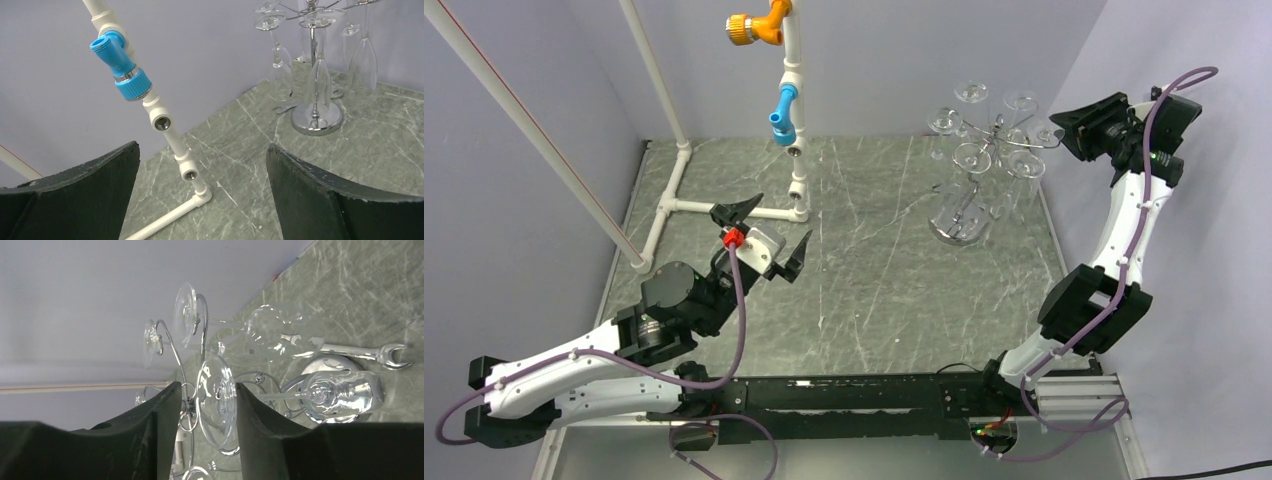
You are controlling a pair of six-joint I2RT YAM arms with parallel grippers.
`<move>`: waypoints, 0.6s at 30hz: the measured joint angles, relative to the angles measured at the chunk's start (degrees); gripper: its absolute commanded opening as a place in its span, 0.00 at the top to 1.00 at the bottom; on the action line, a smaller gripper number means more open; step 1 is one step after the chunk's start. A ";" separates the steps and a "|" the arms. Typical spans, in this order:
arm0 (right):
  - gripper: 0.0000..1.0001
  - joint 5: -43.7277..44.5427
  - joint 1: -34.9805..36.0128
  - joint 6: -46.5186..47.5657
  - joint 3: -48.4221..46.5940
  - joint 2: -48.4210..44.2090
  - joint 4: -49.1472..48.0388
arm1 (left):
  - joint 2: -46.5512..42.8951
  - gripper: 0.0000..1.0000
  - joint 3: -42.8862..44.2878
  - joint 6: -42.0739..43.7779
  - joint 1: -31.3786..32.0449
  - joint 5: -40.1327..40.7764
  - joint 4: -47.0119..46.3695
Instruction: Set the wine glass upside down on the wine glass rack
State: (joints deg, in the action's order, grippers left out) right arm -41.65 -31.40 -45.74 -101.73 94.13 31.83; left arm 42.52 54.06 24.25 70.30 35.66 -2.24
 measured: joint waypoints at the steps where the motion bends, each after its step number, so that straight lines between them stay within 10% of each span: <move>1: 0.47 0.39 0.07 0.66 -0.50 -0.04 0.39 | -0.07 0.01 0.00 -0.02 0.00 -0.04 0.00; 18: 0.09 4.79 0.26 10.23 -4.11 -0.15 6.38 | -0.50 0.01 0.00 -1.70 0.00 -1.40 0.20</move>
State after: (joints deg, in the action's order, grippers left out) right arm -36.86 -31.14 -35.51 -105.84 93.97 38.22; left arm 42.02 54.06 22.55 70.30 34.26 -2.04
